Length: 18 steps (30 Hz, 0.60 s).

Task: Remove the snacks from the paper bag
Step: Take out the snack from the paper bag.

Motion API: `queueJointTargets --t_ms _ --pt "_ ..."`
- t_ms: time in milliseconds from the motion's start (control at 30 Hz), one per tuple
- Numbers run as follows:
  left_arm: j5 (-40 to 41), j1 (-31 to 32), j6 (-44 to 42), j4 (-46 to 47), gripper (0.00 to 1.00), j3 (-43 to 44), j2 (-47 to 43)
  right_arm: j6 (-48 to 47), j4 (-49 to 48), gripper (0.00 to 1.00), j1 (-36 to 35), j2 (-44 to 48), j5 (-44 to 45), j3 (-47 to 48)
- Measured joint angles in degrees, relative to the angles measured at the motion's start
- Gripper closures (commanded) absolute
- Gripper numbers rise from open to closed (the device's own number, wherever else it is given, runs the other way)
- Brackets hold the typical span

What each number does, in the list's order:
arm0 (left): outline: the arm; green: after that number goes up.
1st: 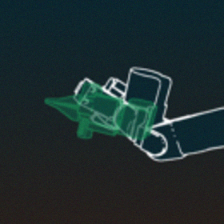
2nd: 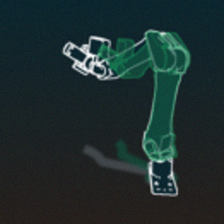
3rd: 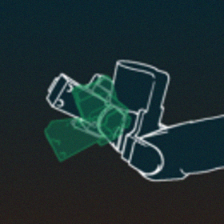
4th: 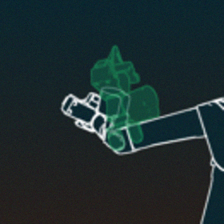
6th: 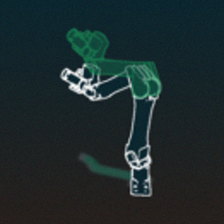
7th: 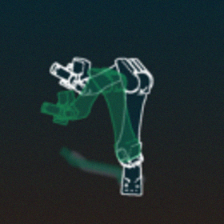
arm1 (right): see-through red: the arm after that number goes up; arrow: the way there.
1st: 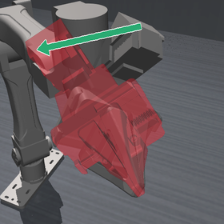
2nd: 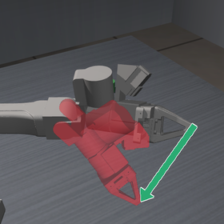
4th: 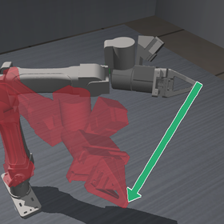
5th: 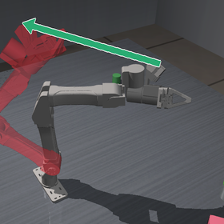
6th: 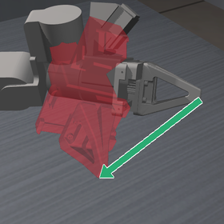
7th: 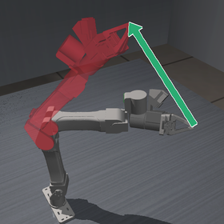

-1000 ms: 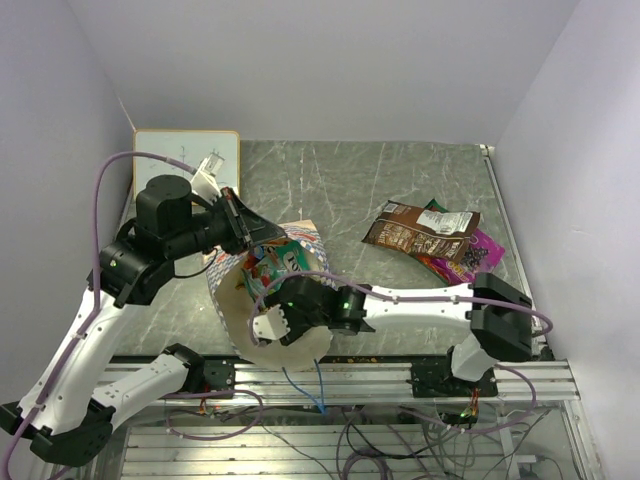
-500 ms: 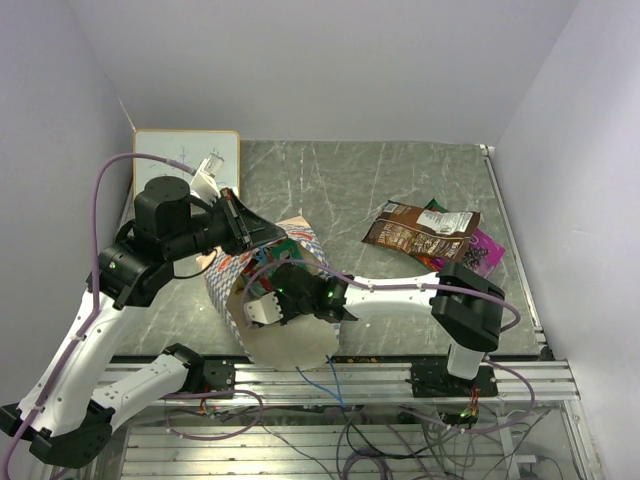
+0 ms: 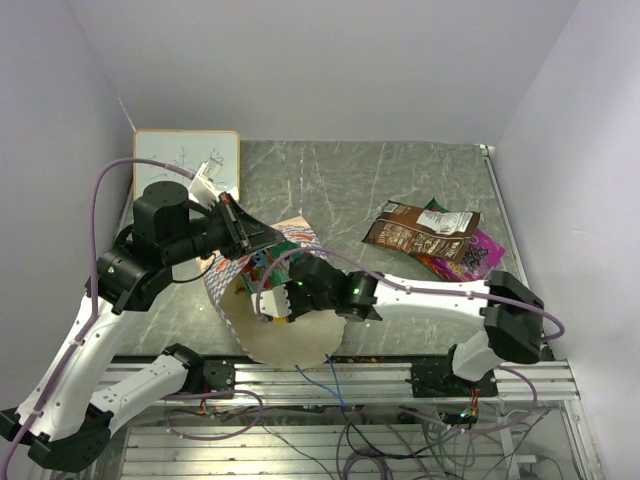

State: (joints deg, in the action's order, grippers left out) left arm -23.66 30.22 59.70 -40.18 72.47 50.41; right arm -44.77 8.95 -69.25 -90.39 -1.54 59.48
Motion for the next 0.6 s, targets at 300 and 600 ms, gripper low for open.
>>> queueJointTargets --t_ms 300,600 --pt "0.28 0.00 0.00 0.00 0.93 -0.17 -0.31 7.69 9.73 1.00 -0.33 14.01 -8.00 0.61" --pt "2.29 0.00 0.13 0.04 0.93 -1.36 -0.35 18.01 16.96 1.00 -0.52 29.07 -4.42 8.20"
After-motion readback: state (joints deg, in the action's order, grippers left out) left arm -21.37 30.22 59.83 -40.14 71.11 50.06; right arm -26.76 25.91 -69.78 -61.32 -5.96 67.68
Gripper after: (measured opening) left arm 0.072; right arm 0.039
